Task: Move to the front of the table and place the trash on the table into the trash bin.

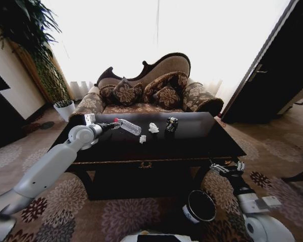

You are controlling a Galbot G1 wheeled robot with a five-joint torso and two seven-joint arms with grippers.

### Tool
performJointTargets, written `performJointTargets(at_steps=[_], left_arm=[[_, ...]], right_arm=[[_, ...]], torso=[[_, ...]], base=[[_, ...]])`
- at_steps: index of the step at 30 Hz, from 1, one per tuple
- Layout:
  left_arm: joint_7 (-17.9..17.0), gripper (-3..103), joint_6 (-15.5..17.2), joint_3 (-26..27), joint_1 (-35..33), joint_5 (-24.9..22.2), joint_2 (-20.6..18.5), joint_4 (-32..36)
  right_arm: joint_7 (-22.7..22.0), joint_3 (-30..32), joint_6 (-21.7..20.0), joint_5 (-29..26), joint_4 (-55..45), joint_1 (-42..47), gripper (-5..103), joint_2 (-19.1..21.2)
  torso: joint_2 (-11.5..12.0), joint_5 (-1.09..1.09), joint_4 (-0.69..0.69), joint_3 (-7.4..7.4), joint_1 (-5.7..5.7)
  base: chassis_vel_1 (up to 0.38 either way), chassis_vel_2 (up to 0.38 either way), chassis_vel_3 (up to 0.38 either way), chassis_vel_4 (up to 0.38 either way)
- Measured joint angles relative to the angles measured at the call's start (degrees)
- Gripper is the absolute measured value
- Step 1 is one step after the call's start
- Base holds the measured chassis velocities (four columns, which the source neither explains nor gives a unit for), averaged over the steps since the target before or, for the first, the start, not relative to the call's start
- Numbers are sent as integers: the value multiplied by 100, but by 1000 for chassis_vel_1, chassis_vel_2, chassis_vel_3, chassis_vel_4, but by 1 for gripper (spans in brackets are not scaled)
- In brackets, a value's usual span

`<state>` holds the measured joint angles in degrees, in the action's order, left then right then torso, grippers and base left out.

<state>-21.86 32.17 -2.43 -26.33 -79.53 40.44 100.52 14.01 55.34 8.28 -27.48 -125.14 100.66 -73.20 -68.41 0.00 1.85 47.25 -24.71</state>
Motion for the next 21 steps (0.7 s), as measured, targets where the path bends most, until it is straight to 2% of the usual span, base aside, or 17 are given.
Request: performJointTargets(at_steps=[8, 21], left_arm=[[-54, 100, 115, 29, -49, 78, -105, -96], [-12, 100, 93, -354, 514, 188, 225, -716]], right_arm=[[4, -29, 4, 1, 3, -5, 100, 5], [5, 115, 18, -43, -41, 54, 100, 71]], torso=[[0, 0, 0, 0, 0], [0, 1, 0, 0, 0]], base=[[0, 0, 0, 0], [0, 0, 0, 0]])
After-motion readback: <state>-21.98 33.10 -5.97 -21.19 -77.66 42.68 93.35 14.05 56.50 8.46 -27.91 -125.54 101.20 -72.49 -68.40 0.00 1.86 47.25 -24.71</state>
